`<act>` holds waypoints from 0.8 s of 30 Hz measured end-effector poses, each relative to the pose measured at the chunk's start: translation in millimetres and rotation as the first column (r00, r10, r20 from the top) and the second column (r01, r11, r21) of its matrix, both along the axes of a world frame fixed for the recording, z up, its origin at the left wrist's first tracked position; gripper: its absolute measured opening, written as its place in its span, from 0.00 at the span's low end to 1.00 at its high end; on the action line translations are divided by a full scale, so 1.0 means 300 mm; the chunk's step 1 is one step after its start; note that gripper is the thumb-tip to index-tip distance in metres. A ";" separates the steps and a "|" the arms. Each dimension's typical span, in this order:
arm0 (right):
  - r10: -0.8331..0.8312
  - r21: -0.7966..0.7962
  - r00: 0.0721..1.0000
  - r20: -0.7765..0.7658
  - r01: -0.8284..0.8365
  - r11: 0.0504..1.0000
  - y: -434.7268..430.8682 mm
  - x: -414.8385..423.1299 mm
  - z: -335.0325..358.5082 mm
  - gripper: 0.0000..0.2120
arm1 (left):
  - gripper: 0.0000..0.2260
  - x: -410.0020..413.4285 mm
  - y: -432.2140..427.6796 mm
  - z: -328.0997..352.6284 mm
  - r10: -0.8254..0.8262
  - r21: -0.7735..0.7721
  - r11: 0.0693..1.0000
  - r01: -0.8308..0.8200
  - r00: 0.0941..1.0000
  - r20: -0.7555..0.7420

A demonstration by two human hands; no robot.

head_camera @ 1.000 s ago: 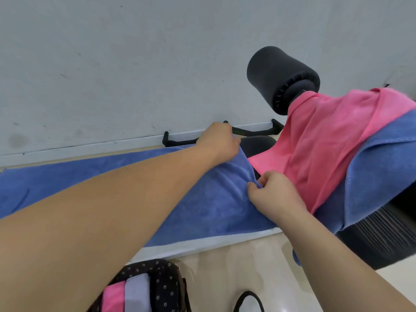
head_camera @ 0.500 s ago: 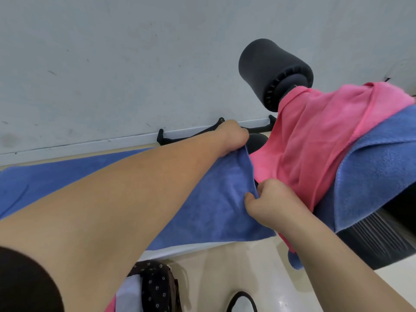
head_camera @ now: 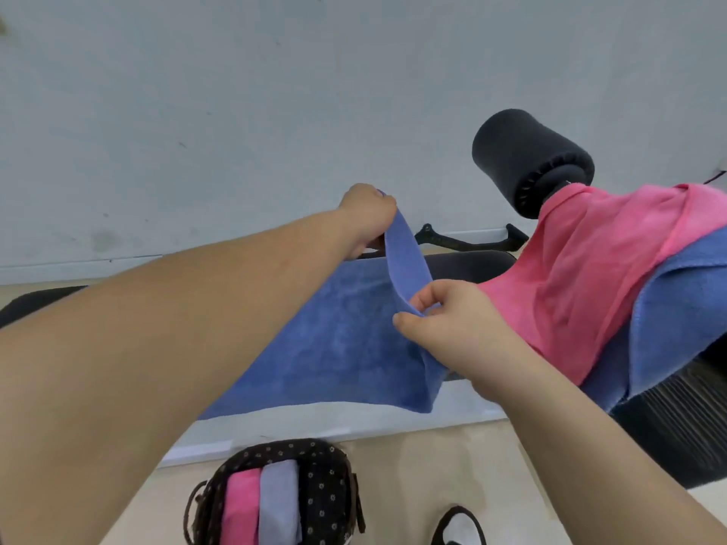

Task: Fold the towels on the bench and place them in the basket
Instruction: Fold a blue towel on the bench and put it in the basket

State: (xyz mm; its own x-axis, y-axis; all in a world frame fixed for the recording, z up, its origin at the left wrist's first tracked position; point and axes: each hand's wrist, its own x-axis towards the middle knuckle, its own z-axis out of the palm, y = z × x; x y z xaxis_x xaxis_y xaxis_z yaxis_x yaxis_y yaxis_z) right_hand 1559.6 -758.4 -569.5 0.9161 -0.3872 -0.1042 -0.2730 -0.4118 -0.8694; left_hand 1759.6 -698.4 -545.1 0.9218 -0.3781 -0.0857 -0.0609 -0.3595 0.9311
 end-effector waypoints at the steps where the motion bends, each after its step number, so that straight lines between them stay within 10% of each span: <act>1: 0.037 0.030 0.999 -0.009 -0.037 0.999 0.057 0.025 0.004 0.08 | 0.15 0.015 0.071 0.008 0.028 -0.003 1.000 -0.028 1.000 -0.006; 12: 0.352 0.086 0.936 -0.018 -0.349 0.933 0.700 0.284 -0.086 0.06 | 0.13 0.164 0.835 -0.073 0.304 0.052 0.951 -0.306 0.952 0.031; 24: 0.319 0.047 0.945 -0.076 -0.316 0.948 1.002 0.427 -0.169 0.10 | 0.09 0.248 1.166 -0.193 0.365 0.050 0.928 -0.369 0.928 0.069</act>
State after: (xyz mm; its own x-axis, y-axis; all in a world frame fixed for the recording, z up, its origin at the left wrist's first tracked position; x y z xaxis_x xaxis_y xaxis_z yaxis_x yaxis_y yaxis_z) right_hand 1687.6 -457.8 -620.2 0.9788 -0.0726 -0.1915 -0.2032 -0.4599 -0.8644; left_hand 1834.1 -348.6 -603.0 0.9991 -0.0083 -0.0406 0.0333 -0.4231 0.9055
